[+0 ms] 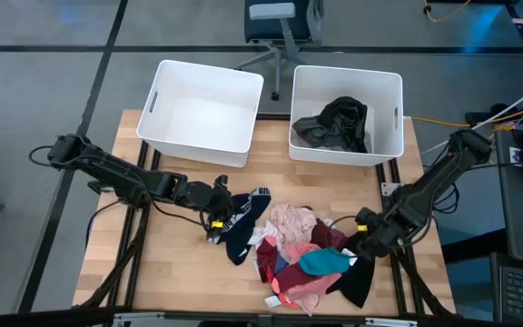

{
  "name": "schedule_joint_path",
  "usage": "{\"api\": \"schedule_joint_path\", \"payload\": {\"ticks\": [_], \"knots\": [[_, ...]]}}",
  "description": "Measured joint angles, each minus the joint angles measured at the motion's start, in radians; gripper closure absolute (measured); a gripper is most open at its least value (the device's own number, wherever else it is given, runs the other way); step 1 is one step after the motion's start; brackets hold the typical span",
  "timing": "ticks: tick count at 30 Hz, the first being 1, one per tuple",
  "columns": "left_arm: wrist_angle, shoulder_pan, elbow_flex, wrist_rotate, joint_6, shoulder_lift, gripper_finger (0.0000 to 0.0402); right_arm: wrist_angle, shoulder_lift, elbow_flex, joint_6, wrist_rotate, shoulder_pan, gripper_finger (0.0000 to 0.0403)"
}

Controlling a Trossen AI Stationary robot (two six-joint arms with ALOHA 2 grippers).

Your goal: Sort clothes

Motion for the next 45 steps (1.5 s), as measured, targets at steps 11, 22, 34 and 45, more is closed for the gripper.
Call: {"api": "schedule_joint_path", "payload": {"ticks": [11, 22, 34, 45], "knots": [[0.019, 0.000, 0.000, -0.012, 0.012, 0.000, 0.0398, 0.079, 0.176, -0.042, -0.080, 0.017, -0.003, 0.0094], [0.018, 0.000, 0.000, -0.034, 0.031, 0.000, 0.0398, 0.113, 0.298, -0.039, -0.215, 0.125, -0.003, 0.0248], [0.017, 0.000, 0.000, -0.034, 0.031, 0.000, 0.0398, 0.039, 0.309, -0.024, -0.295, 0.127, -0.003, 0.0378], [0.017, 0.000, 0.000, -0.034, 0.037, 0.000, 0.0398, -0.364, 0.277, 0.216, -0.323, 0.246, -0.003, 0.0390]]}}
